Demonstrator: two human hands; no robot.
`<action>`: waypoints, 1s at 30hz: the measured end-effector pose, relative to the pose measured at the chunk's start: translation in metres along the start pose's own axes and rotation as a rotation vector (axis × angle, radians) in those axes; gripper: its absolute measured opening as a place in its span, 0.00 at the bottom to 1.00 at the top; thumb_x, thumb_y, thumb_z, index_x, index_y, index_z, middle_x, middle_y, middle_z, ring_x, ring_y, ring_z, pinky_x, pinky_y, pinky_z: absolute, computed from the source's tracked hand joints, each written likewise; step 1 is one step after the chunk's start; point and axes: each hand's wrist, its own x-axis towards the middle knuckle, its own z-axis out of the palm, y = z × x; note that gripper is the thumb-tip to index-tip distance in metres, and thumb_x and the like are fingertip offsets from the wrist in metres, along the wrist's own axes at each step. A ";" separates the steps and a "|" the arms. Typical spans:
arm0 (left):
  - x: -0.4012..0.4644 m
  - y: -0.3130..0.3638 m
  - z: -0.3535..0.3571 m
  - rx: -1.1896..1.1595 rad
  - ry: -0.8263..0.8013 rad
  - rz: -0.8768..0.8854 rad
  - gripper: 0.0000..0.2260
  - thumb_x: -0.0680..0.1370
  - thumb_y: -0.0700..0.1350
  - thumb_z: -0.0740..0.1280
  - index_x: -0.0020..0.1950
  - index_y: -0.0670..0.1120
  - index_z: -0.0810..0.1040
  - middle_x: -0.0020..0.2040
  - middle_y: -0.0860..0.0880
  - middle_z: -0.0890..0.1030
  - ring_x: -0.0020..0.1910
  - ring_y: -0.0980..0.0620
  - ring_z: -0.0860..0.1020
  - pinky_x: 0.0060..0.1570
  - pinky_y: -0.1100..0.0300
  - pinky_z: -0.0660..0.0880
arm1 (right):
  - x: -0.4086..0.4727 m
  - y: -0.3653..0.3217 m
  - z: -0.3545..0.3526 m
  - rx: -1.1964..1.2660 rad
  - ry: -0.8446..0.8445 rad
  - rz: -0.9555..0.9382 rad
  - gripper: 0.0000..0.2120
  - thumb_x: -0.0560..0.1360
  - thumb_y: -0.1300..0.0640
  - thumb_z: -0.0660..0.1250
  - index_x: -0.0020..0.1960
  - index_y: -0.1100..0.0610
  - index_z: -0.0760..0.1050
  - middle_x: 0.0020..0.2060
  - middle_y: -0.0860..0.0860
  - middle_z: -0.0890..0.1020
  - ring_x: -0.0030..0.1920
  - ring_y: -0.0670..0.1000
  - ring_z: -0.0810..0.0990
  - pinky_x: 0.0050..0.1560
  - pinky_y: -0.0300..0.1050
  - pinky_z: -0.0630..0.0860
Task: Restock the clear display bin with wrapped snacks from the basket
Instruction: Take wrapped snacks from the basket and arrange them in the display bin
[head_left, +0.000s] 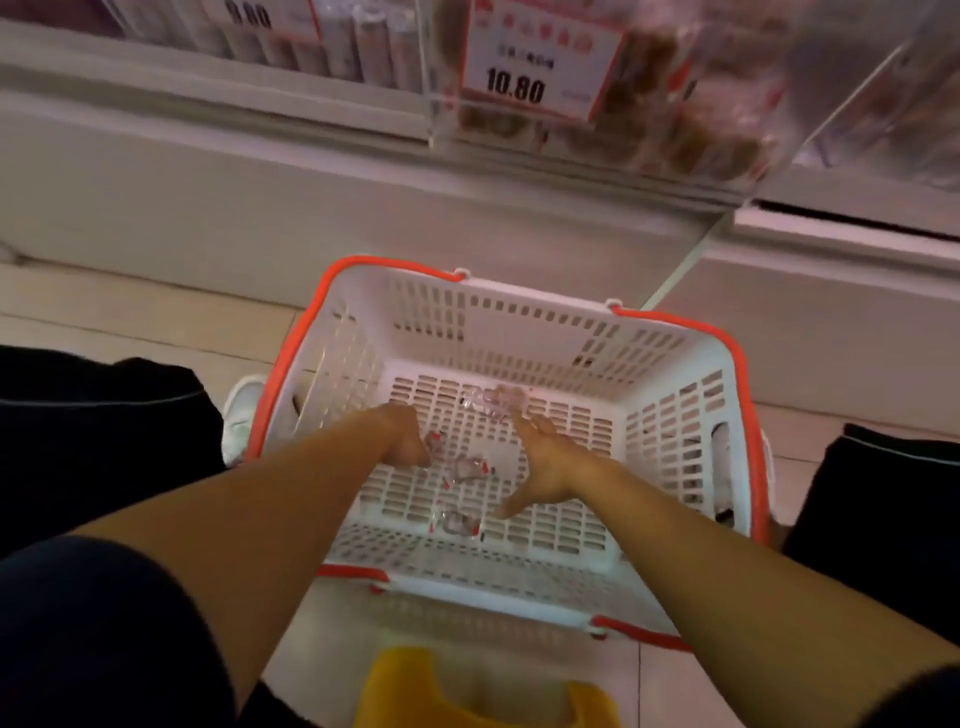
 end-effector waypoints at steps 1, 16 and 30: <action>0.010 0.001 0.014 -0.085 0.006 -0.035 0.32 0.74 0.57 0.71 0.71 0.40 0.68 0.68 0.41 0.73 0.63 0.42 0.74 0.60 0.53 0.74 | 0.012 0.002 0.008 0.028 0.016 0.037 0.64 0.64 0.38 0.79 0.79 0.43 0.33 0.80 0.51 0.39 0.80 0.62 0.45 0.76 0.63 0.56; 0.070 0.027 0.073 -0.377 0.310 -0.167 0.35 0.67 0.55 0.77 0.66 0.43 0.64 0.62 0.42 0.73 0.63 0.40 0.72 0.60 0.46 0.73 | 0.113 -0.019 0.036 0.151 0.615 0.133 0.25 0.76 0.39 0.68 0.67 0.49 0.67 0.65 0.57 0.66 0.64 0.62 0.64 0.63 0.61 0.68; 0.062 0.050 0.095 -0.351 0.195 -0.123 0.39 0.60 0.65 0.78 0.62 0.46 0.68 0.59 0.46 0.72 0.58 0.44 0.75 0.55 0.46 0.77 | 0.099 0.001 0.001 0.422 0.339 0.019 0.11 0.69 0.62 0.78 0.48 0.55 0.79 0.45 0.50 0.79 0.44 0.49 0.78 0.44 0.44 0.73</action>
